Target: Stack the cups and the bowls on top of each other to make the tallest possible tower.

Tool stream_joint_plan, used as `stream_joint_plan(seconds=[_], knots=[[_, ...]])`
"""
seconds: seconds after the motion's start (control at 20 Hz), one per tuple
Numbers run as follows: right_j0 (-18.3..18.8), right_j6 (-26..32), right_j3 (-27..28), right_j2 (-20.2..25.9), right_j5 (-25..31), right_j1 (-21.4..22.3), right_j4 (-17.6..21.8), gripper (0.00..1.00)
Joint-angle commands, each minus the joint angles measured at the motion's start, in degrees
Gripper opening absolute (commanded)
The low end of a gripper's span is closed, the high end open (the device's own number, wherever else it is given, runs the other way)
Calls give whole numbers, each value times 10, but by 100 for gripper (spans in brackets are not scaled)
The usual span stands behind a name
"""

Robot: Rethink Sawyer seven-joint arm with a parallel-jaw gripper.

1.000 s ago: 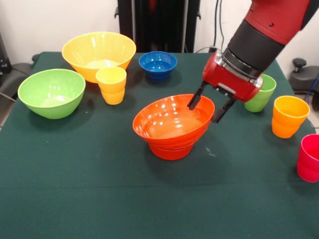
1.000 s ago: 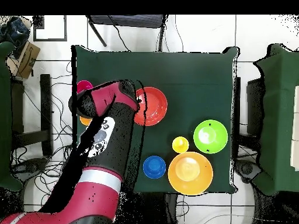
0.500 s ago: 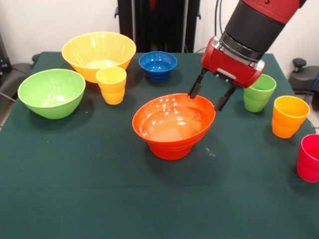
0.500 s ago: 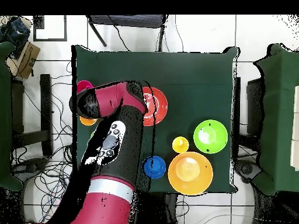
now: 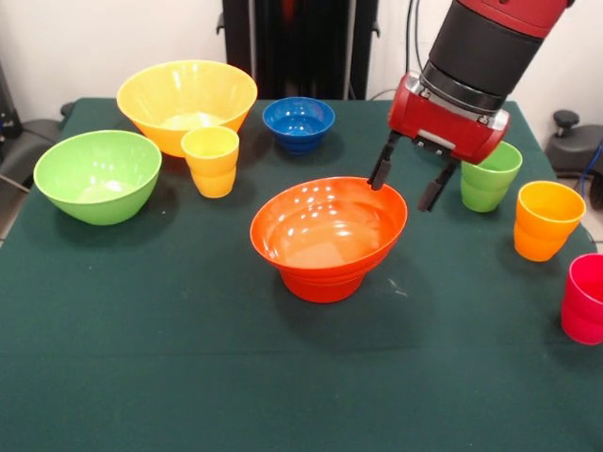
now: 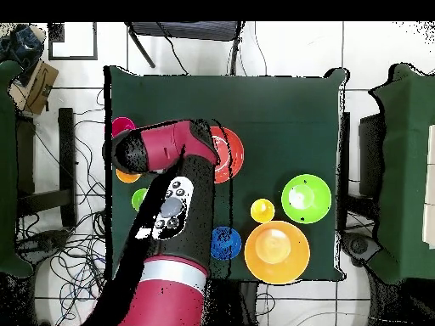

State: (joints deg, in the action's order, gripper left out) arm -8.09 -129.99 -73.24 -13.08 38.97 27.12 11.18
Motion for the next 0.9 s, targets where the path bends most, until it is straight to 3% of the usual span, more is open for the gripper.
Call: stream_joint_plan(seconds=[0.05,0.55,0.7,0.9], knots=[[12,53,-57,81,-44,-2,32,100],[29,53,-61,99,-73,-5,35,100],[27,47,-52,97,-64,-8,34,100],[50,83,-66,119,-45,6,32,100]])
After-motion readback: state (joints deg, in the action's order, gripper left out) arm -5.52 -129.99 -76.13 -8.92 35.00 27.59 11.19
